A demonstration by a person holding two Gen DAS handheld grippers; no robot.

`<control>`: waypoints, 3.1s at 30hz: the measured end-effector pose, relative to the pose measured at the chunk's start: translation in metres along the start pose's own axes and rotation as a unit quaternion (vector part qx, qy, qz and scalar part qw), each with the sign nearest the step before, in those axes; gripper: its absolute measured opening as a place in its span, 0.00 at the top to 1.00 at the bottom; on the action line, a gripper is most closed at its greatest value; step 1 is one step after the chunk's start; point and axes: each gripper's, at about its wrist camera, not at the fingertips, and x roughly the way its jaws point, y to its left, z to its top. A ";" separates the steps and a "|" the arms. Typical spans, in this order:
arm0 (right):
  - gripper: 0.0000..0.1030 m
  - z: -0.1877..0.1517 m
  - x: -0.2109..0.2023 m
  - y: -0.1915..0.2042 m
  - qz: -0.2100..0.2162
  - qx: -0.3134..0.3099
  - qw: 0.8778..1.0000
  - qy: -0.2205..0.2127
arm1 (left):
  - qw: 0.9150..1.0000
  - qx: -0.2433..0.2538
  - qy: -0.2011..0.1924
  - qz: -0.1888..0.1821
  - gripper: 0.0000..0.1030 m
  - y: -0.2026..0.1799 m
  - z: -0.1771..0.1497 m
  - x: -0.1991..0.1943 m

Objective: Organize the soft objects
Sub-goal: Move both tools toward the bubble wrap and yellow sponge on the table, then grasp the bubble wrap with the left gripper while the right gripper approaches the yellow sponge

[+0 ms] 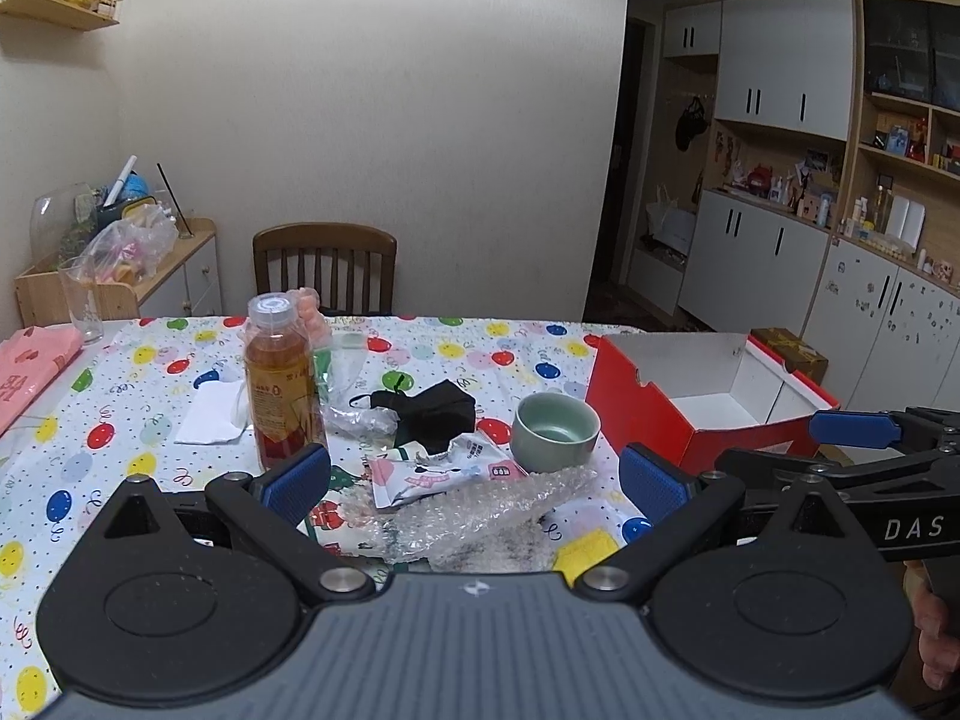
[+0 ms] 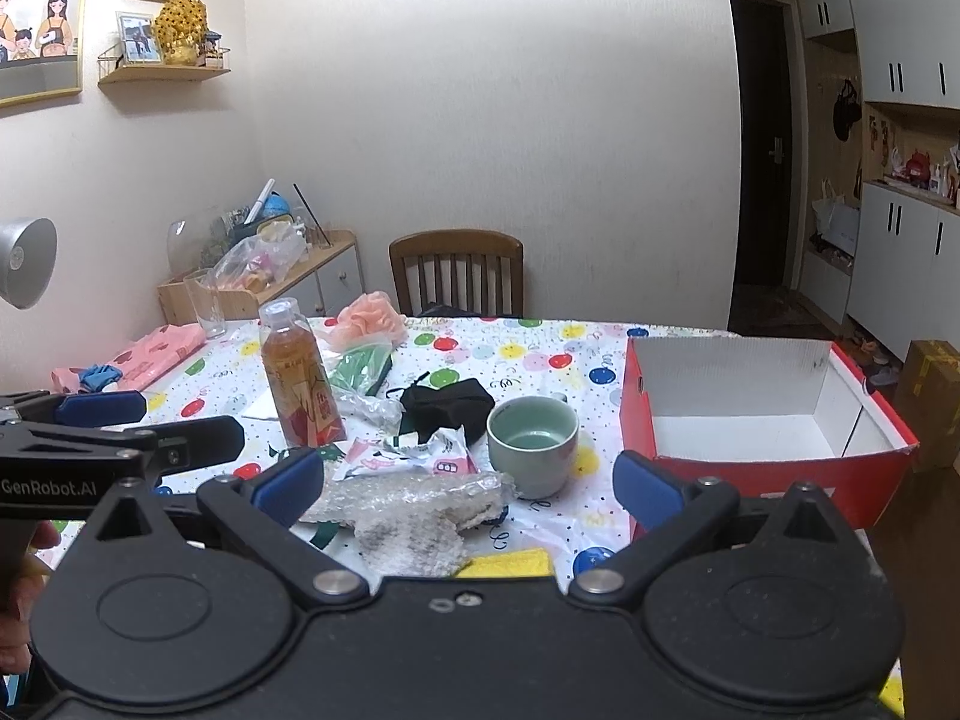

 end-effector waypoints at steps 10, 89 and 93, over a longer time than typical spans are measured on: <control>0.01 -0.008 0.034 -0.017 0.014 0.001 0.998 0.059 | 0.999 -0.001 0.040 0.002 0.00 0.001 -0.005 0.044; 1.00 -0.056 0.113 -0.062 0.057 -0.107 0.972 0.201 | 0.988 0.066 0.120 -0.065 0.95 0.015 -0.010 0.152; 1.00 -0.058 0.104 -0.063 0.043 -0.113 0.971 0.206 | 0.990 0.060 0.113 -0.065 0.95 0.018 -0.007 0.140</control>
